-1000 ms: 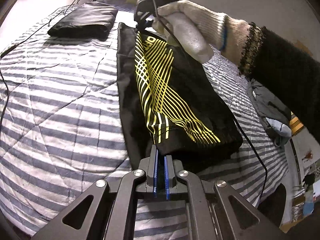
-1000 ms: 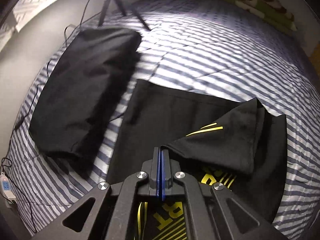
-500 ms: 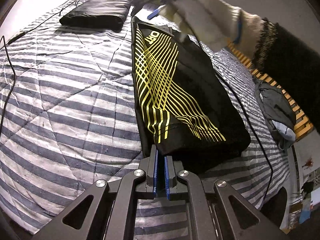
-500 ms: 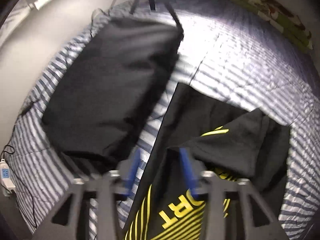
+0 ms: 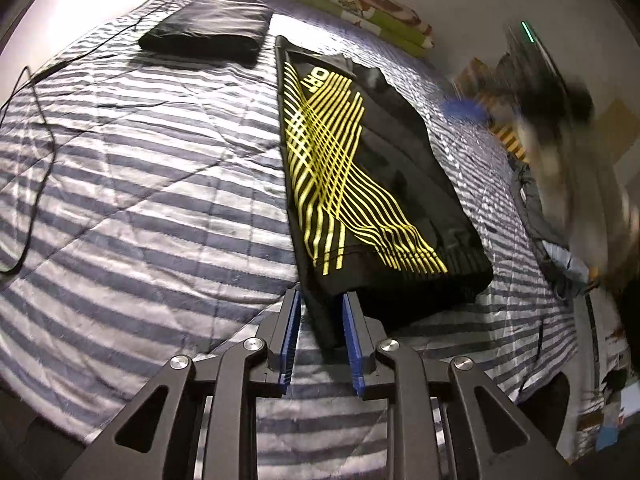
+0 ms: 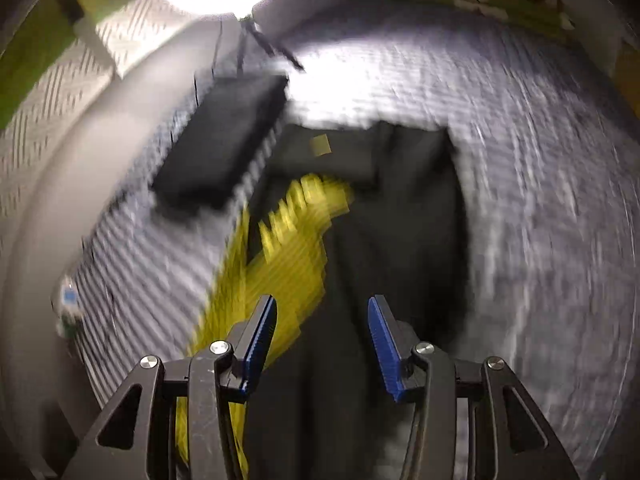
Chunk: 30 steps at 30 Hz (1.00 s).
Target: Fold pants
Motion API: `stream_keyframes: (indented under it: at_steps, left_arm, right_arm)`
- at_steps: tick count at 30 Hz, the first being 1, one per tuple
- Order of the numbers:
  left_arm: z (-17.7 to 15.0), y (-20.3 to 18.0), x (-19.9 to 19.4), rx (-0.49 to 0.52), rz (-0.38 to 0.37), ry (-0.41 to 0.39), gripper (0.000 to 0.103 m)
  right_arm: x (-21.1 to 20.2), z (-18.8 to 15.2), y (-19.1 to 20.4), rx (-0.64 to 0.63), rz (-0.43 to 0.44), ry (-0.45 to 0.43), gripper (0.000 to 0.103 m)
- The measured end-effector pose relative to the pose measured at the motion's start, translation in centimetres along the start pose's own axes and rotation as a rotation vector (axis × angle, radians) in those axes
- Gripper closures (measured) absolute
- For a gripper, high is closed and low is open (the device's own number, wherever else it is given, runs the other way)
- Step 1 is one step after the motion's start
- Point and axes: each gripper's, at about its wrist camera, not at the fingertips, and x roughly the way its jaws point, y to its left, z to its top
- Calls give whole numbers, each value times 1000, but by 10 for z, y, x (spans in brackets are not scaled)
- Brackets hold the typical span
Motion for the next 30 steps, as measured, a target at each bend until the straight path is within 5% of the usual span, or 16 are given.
stream_keyframes:
  at_steps: [5, 8, 11, 13, 15, 20, 26, 30]
  left_arm:
    - [20, -6, -10, -19, -1, -37, 80]
    - [42, -16, -10, -14, -14, -66, 76]
    - [60, -24, 11, 0, -14, 5, 69]
    - [59, -25, 29, 15, 24, 74, 71]
    - [46, -22, 40, 17, 59, 136, 92]
    - [28, -18, 28, 10, 35, 147, 94]
    - [97, -45, -2, 122, 43, 4, 81]
    - [161, -63, 30, 156, 47, 6, 67]
  right_arm:
    - [11, -75, -5, 42, 72, 74, 67]
    - [16, -90, 6, 7, 76, 88, 67]
    - [21, -93, 16, -13, 95, 100, 67]
    - [24, -96, 24, -51, 93, 115, 67]
    - [26, -103, 30, -96, 69, 140, 67]
    - [28, -135, 34, -166, 56, 190, 67]
    - [1, -138, 35, -139, 75, 75, 67]
    - [3, -141, 39, -151, 46, 38, 68]
